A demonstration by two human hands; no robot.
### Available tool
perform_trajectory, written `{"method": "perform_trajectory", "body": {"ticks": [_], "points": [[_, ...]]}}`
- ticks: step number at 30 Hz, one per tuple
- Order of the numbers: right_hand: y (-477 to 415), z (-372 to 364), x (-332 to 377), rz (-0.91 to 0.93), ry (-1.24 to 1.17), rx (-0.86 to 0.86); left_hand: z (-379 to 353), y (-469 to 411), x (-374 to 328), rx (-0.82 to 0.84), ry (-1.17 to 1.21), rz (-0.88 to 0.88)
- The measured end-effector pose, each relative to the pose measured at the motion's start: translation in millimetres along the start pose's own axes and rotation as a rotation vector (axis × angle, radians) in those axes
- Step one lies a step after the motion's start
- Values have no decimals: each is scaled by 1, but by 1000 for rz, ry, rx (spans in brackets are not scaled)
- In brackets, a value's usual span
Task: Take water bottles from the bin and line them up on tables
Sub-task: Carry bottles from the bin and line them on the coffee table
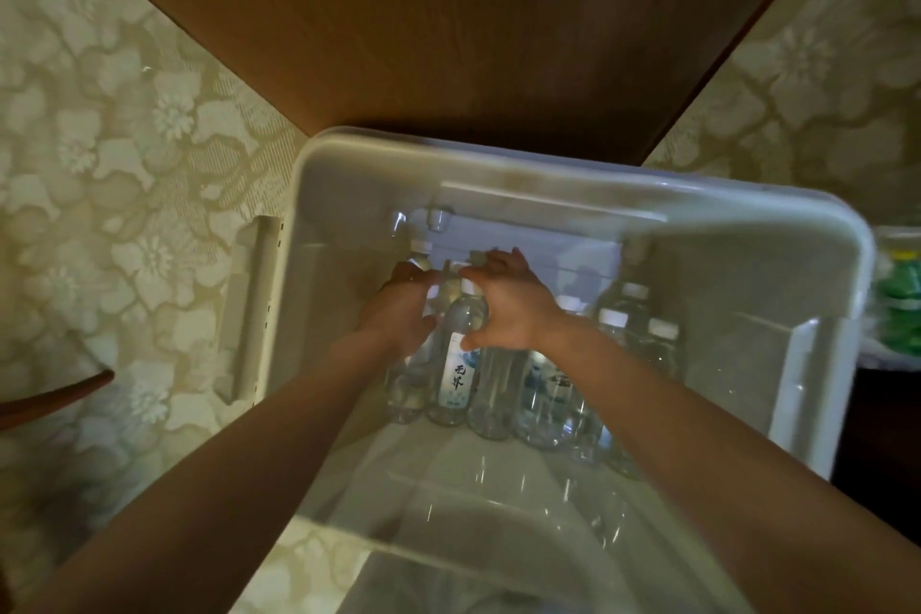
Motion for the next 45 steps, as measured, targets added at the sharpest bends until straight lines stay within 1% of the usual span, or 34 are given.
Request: {"method": "perform_trajectory", "body": {"ticks": [3,6,9,12,13,15,18,22,28,32,38,42,45], "points": [[20,7,8,8,-35,-59,10,15,-8,-19,45,0],[43,7,9,-24,-147,-90,15,39,-15,-56,37,-30],[61,2,5,-77,-400,-164,18,61,-24,-115,80,-102],[71,-4,-7,-194,-717,-249,15,71,-23,-113,125,-138],[73,-7,-10,-225,-792,-254,14,72,-22,-113,142,-153],[76,-12,-10,-258,-865,-257,13,73,-18,-118,198,-169],[80,-24,2,-232,-903,-213,8,76,-17,-113,265,-180],[88,-41,9,-188,-900,-158,-10,83,-13,-13,354,-167],[89,-44,4,-213,-851,-82,-12,82,-8,55,242,-116],[86,-44,3,-218,-872,-52,-7,82,-8,33,153,-130],[97,-30,-3,-260,-928,-120,11,95,-15,-44,98,-173],[120,-3,3,-253,-958,-134,36,110,-35,-118,166,-263],[138,21,11,-259,-936,-196,58,123,-42,-170,233,-287]]}}
Point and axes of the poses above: each hand's wrist, its own y-axis away from the middle knuckle, its own z-axis out of the back of the hand, x = y × z, the point moved 10 cm from there along -y, towards the middle knuckle, and after that the axes turned 4 degrees about -z, right-handed, at the moved point
